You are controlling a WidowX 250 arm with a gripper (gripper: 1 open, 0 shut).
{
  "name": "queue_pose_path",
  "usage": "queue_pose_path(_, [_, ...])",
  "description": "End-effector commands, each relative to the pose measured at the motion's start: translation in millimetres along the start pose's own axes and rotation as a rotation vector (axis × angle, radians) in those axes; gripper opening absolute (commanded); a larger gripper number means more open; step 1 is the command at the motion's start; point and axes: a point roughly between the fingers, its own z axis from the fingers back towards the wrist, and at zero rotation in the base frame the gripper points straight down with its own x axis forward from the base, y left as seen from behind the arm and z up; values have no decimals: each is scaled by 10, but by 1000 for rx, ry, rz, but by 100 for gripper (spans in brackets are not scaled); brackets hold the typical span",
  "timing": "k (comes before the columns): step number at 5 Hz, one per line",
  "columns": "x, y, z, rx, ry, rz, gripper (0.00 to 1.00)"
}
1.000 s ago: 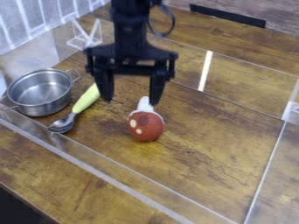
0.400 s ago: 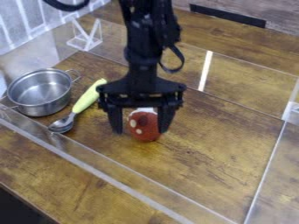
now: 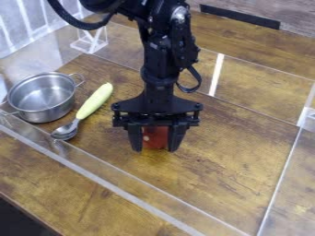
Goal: Put the mushroom in the silver pot
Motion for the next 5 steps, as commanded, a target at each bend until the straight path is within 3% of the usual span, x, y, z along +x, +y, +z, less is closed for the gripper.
queue_pose_path(1, [63,-73,234,-39,-52,-13,0])
queue_pose_path(3, [236,15,688,-95,-84,-26,0])
queue_pose_path(4, [417,174,991,-120,-120,-63,0])
queue_pose_path(5, [336,209,830,-110,-108,-90,100])
